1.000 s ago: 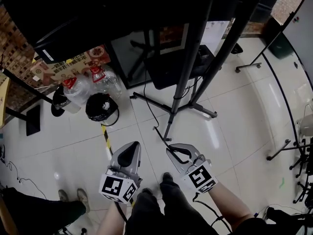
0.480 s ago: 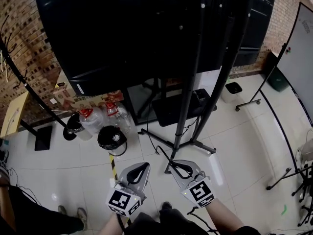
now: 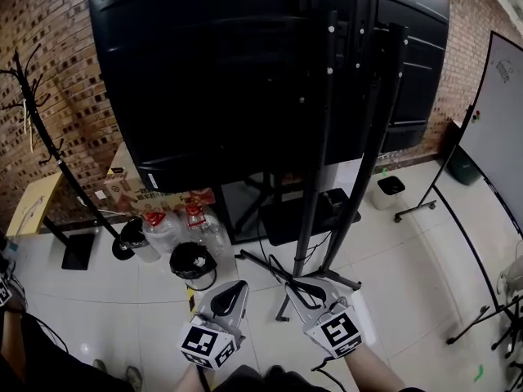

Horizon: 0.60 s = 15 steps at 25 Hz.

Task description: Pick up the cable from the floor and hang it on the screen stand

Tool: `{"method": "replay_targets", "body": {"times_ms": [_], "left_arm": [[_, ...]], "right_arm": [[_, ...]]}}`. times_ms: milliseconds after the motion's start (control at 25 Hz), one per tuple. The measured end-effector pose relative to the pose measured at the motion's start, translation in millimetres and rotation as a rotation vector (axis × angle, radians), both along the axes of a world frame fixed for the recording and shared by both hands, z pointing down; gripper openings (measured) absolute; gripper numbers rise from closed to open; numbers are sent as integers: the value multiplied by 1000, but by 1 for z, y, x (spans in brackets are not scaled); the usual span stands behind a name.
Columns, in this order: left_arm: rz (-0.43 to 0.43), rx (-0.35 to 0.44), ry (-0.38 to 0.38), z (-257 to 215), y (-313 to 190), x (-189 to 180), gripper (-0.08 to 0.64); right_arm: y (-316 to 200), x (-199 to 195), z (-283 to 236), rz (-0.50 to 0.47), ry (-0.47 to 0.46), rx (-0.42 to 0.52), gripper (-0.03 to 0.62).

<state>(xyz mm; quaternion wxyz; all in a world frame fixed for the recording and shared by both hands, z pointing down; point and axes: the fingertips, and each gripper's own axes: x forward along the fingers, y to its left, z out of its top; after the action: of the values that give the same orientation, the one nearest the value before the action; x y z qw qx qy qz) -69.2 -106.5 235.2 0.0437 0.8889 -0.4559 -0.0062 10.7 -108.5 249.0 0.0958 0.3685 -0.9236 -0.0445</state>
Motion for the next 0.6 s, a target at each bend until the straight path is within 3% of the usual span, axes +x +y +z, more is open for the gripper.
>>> {"method": "replay_targets", "body": {"times_ms": [160,480,600], "left_arm": [[-60,-6,40,-15,-8,-13,5],[-18,22,54,-47,-16,-27,5],[15,46,6,-59,-19,-23,5]], "right_arm": [[2,-8,-23,0,-4,30,29],[-1,-24,-63,22,-12,62,29],[-4,-30,-88,29,9,100,29]]}}
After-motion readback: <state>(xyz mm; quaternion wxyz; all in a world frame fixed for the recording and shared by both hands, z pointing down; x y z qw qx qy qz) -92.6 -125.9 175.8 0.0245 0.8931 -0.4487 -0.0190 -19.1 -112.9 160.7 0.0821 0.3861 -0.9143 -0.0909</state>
